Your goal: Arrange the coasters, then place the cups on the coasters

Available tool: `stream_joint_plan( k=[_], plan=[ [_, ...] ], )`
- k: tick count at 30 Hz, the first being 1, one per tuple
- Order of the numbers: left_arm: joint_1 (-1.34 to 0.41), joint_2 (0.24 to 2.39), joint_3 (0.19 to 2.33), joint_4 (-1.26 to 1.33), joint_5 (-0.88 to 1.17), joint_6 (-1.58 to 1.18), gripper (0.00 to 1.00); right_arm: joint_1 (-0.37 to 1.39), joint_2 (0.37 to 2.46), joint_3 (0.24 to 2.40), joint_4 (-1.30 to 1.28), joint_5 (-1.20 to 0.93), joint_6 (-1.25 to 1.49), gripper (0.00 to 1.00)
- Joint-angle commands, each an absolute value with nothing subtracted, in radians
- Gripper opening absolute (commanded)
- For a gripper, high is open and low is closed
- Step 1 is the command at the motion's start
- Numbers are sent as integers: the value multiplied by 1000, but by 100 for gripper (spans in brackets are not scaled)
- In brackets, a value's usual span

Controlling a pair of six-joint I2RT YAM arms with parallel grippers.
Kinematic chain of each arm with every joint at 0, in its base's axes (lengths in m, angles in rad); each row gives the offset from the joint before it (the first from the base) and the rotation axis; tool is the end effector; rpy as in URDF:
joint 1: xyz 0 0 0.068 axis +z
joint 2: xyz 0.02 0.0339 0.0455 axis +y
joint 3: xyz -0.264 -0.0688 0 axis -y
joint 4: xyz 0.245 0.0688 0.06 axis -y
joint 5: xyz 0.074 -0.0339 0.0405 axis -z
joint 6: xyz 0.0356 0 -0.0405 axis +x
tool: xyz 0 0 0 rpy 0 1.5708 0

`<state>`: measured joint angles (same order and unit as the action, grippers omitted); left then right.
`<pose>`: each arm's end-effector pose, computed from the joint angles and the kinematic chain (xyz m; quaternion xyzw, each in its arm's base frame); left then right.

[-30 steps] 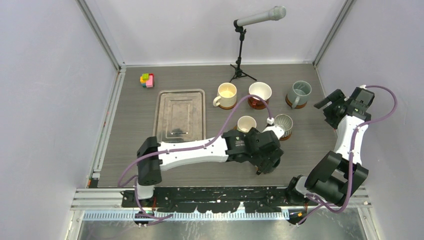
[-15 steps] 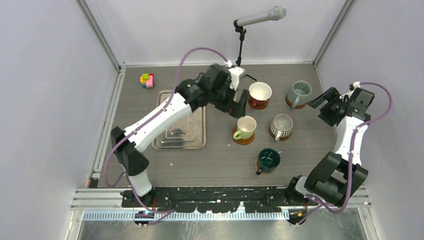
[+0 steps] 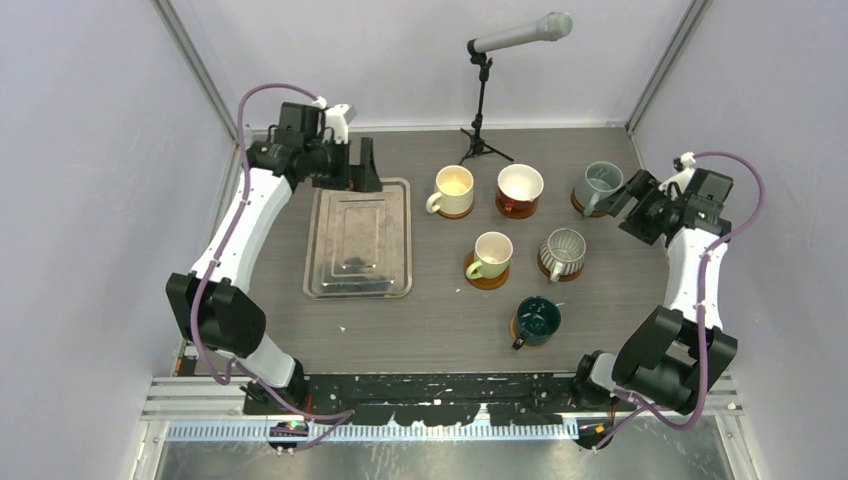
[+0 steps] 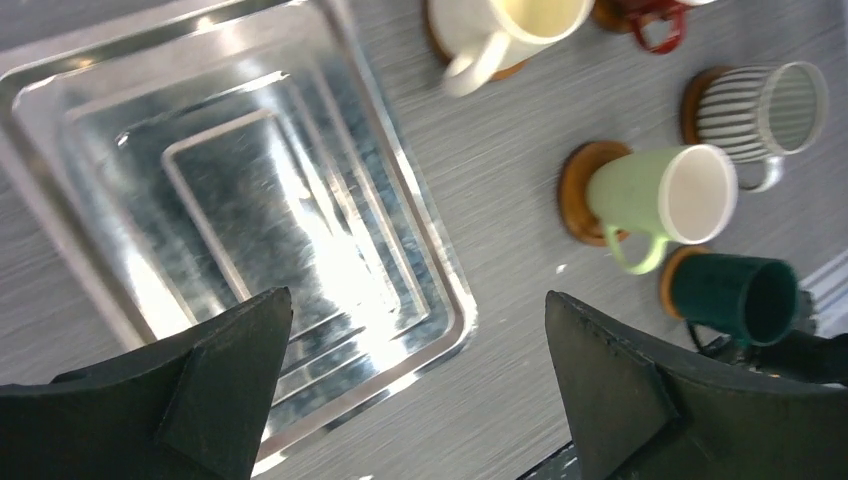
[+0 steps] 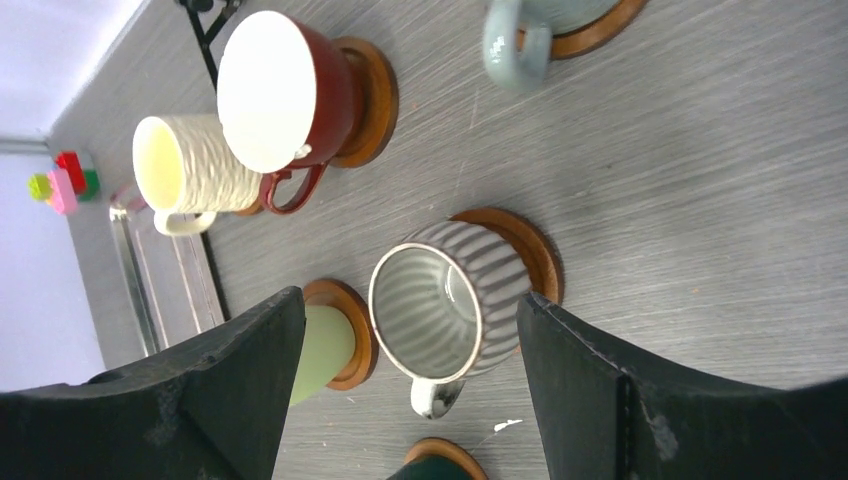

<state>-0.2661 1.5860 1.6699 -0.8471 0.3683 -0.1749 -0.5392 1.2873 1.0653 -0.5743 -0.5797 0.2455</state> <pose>0.3252 -0.1019 0.3837 0.1131 0.8998 -0.2488 0.3401 0.2425 -0.1224 0.2974 0.2395 0.8612 0.2088 0.3967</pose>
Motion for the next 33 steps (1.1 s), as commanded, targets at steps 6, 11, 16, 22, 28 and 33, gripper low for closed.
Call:
stream_joint_plan(
  k=[6,11,16,22,28,33],
  plan=[
    [-89,1518,1500,-844,352,74,100,-363,1267,1168,-672,-449,84,82],
    [-90,1519,1379,-853,250,243,100,-341,1265,1153,-666,-436,84,82],
    [-131,1565,1297,-861,177,398,100,-341,1267,1127,-650,-442,96,82],
    [-223,1619,1204,-804,73,475,100,-341,1260,1113,-641,-442,99,82],
    [-324,1644,1119,-723,-28,494,98,-341,1254,1109,-644,-434,94,82],
    [-385,1648,1017,-651,-95,536,97,-341,1249,1105,-646,-429,95,82]
  ],
)
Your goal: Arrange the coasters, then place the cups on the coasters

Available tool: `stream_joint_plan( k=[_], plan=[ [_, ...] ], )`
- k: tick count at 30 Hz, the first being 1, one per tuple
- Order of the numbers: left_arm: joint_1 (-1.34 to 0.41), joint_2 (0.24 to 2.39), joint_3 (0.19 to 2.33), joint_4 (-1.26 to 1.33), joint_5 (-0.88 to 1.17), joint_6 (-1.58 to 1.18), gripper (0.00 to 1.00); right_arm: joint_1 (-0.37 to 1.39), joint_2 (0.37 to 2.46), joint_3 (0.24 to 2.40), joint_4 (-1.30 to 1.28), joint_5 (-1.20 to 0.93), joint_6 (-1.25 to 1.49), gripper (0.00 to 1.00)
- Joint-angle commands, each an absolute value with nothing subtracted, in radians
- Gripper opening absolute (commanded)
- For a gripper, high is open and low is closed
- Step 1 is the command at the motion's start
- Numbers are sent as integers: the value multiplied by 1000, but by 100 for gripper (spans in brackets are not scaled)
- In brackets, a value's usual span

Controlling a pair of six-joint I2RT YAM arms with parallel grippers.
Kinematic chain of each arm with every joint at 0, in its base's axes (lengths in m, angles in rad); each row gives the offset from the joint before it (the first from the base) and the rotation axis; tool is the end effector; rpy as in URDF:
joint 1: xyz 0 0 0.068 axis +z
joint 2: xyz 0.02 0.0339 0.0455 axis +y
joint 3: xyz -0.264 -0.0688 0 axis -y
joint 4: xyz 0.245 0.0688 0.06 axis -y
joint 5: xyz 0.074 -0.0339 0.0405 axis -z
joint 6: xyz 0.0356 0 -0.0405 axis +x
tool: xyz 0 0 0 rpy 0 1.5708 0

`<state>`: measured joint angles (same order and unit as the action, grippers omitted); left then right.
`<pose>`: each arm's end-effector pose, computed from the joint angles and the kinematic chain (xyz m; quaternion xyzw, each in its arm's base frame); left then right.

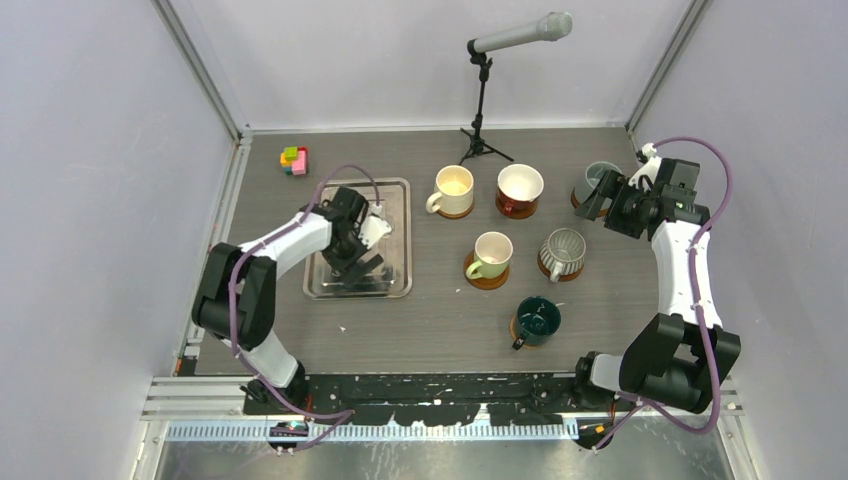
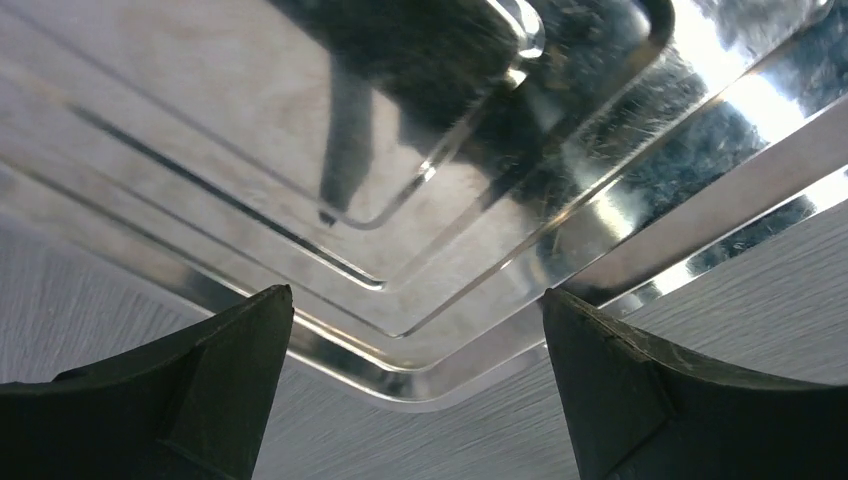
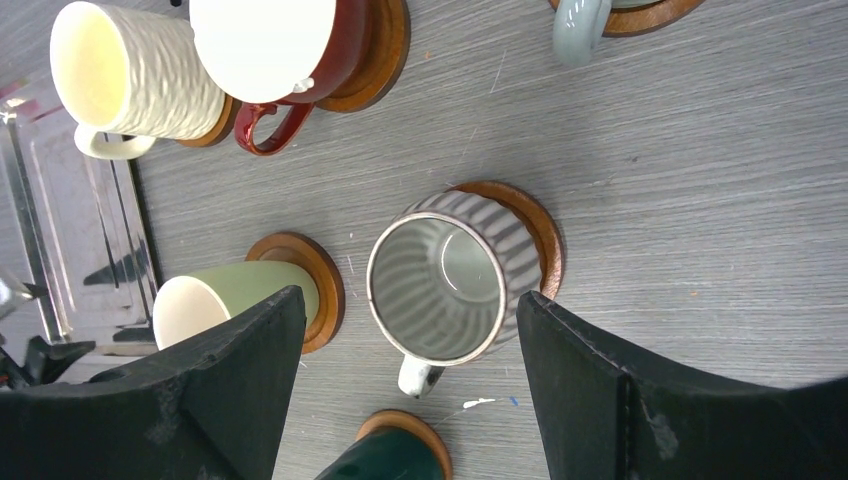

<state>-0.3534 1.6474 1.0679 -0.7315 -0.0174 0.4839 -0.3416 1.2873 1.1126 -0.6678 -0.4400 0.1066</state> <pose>0.2875 -0.1054 0.1868 0.4021 0.9064 0.0171 0.1287 0.2581 -0.0757 0.3042 0.1269 0.9064 0.1618 0.3691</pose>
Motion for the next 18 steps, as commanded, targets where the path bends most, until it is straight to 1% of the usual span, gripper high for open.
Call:
stream_joint_plan(
  k=[1,8,18],
  plan=[
    [-389,1653,1008,-647,-101,536,97,-341,1249,1104,-646,-429,96,82],
    [-414,1649,940,-631,-99,569,96,-341,1245,1106,-646,-423,100,82],
    [-455,1495,854,-749,-44,582,94,-342,1245,1105,-646,-415,102,82]
  ],
)
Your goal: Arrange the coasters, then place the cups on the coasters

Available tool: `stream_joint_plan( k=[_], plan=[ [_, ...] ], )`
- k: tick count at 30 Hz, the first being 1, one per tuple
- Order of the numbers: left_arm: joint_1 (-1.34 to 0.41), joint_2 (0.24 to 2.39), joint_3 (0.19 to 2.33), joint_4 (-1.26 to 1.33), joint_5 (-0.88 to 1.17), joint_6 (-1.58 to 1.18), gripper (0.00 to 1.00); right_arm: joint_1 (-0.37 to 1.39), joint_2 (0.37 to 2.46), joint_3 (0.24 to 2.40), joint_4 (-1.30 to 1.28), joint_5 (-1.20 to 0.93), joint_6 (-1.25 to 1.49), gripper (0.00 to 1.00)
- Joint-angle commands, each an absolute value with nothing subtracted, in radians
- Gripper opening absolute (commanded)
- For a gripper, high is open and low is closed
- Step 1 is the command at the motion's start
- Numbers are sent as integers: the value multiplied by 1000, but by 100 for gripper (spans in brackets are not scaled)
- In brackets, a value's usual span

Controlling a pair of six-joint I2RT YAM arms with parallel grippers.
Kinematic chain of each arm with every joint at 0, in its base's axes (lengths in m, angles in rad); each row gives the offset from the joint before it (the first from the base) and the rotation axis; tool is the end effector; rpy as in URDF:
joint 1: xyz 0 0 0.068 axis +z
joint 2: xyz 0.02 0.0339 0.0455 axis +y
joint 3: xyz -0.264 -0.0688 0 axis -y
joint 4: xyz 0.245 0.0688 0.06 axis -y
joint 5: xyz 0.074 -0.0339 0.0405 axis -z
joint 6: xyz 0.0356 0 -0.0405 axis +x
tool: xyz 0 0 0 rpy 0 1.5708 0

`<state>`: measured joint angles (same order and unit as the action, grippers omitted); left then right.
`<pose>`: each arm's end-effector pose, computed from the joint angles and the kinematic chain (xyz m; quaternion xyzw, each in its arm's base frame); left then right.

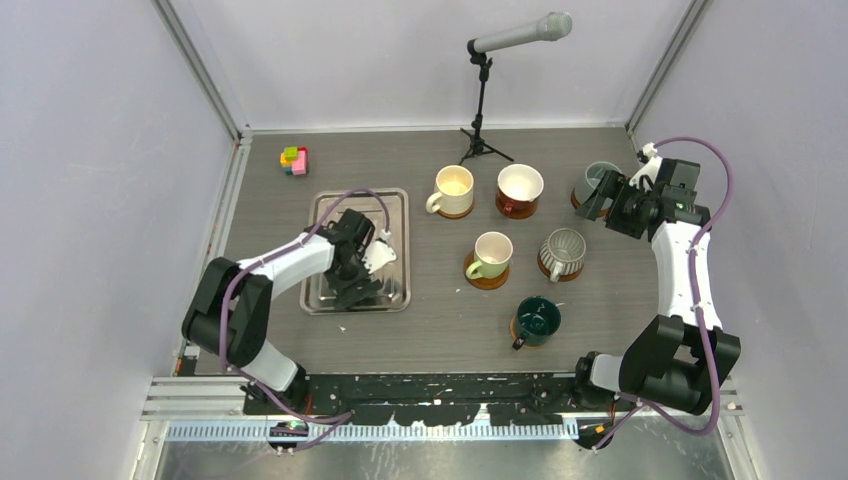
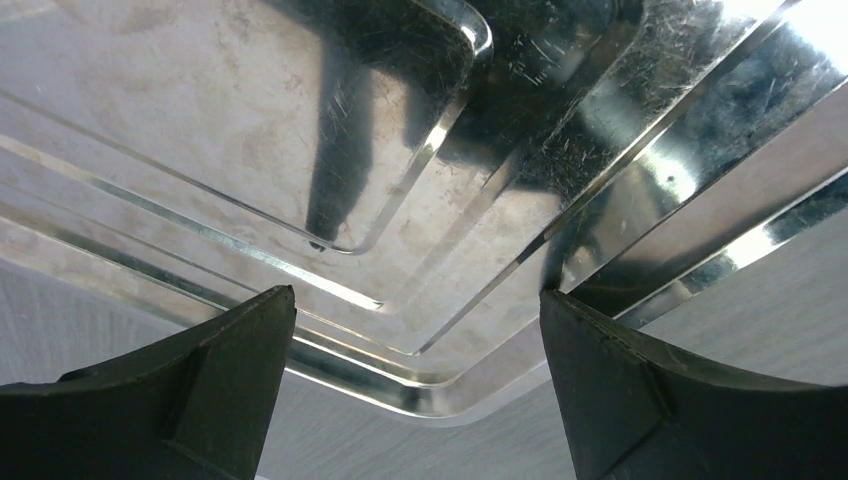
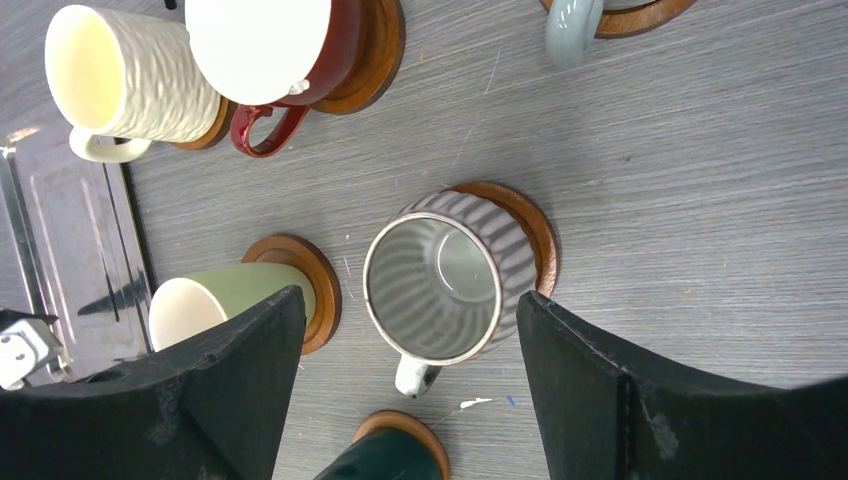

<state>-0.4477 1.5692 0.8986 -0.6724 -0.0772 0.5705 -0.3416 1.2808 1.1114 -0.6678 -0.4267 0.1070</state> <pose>0.2478 -0.1159 0.1656 0.4800 0.8690 0.0452 0.1110 0.2569 -0.0757 0.3053 0.1289 0.9064 0.1553 0.3712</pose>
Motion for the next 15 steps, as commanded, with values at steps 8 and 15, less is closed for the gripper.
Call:
stream_joint_plan(
  k=[8,15],
  plan=[
    [-491,1396,791,-814,-11,597,95,-342,1245,1102,-647,-429,102,82],
    [-467,1319,923,-862,-10,550,100,-342,1231,1144,-691,-447,74,82]
  ],
)
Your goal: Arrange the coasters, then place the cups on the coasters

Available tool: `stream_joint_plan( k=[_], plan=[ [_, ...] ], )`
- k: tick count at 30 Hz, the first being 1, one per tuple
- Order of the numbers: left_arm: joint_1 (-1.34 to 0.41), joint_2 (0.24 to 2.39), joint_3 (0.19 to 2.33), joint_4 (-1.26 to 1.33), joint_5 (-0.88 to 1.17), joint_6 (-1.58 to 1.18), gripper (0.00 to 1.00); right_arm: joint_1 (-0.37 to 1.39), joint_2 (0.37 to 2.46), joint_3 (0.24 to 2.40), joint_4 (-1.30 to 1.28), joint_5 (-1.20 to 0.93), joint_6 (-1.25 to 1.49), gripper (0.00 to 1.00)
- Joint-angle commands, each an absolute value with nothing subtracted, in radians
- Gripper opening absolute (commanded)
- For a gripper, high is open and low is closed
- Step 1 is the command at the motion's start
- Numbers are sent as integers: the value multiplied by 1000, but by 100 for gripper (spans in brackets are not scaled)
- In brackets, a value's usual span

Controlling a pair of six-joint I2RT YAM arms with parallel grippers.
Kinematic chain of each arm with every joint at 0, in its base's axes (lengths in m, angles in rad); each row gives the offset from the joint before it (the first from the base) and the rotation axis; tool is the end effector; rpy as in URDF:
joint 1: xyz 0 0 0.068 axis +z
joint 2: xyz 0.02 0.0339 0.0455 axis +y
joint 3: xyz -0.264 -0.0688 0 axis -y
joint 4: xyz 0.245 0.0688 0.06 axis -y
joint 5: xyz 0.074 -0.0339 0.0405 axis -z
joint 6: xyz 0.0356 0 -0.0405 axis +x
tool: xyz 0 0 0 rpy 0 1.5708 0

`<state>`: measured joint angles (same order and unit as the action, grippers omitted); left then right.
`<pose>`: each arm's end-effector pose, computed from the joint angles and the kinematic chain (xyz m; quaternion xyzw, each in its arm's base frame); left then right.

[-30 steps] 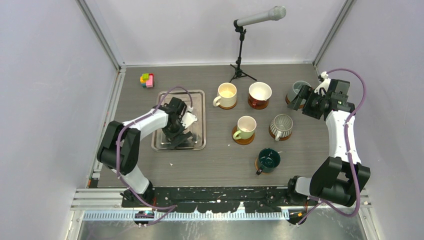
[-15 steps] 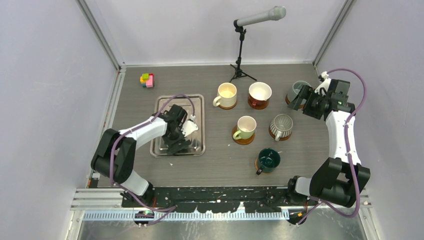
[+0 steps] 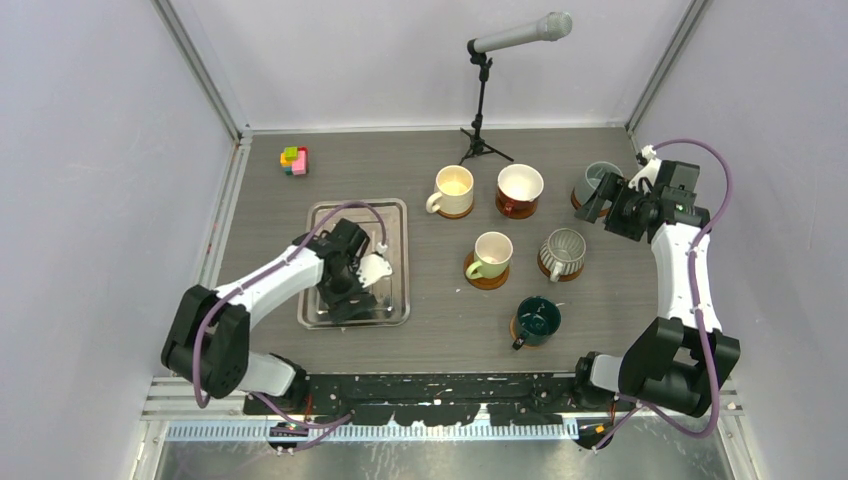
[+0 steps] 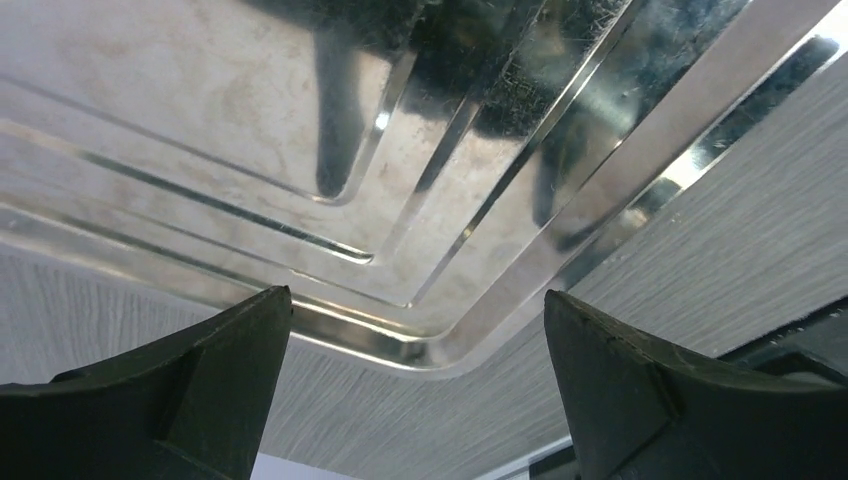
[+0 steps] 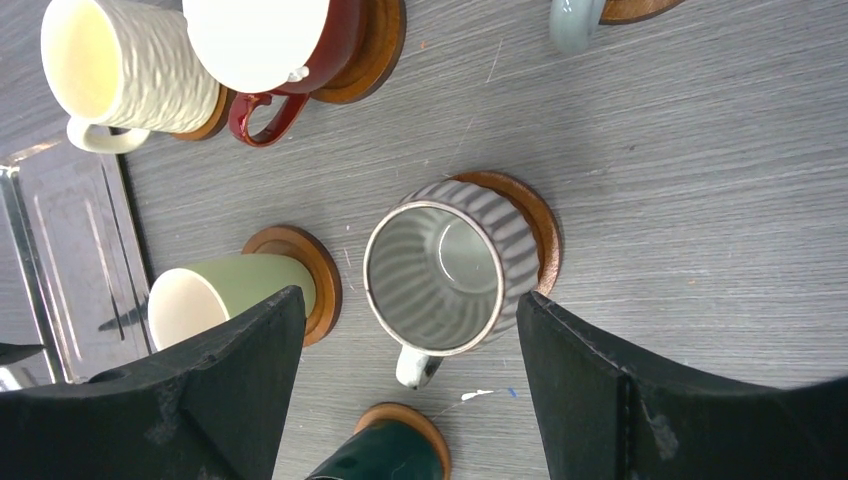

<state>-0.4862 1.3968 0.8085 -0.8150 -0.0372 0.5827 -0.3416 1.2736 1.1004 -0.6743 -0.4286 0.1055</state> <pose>0.2037 -0.1061 0.1794 0.5062 0.8582 0.0225 0.0826 0.2544 -0.0748 0.3031 0.1292 0.9079 0.1568 0.3667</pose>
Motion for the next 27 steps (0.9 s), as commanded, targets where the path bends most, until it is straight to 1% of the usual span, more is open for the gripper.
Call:
stream_joint_plan(
  k=[1,6,11,15,18,22,27],
  plan=[
    [-441,1305,972,-877,33,533,100,-341,1230,1160,-706,-447,59,82],
    [-218,1277,1254,-956,268,430,100,-351,1236,1266,-810,-449,-45,82],
    [-30,1294,1376,-963,352,395,100,-438,1277,1338,-882,-544,-103,82],
    [119,1308,1345,-935,386,377,100,-536,1294,1337,-908,-603,-136,82],
    [186,1317,1287,-894,381,353,100,-547,1294,1305,-910,-589,-161,82],
    [220,1328,1229,-842,333,319,100,-548,1303,1277,-910,-562,-157,82],
    [232,1288,1194,-817,342,309,100,-546,1306,1285,-920,-564,-133,82]
  ],
)
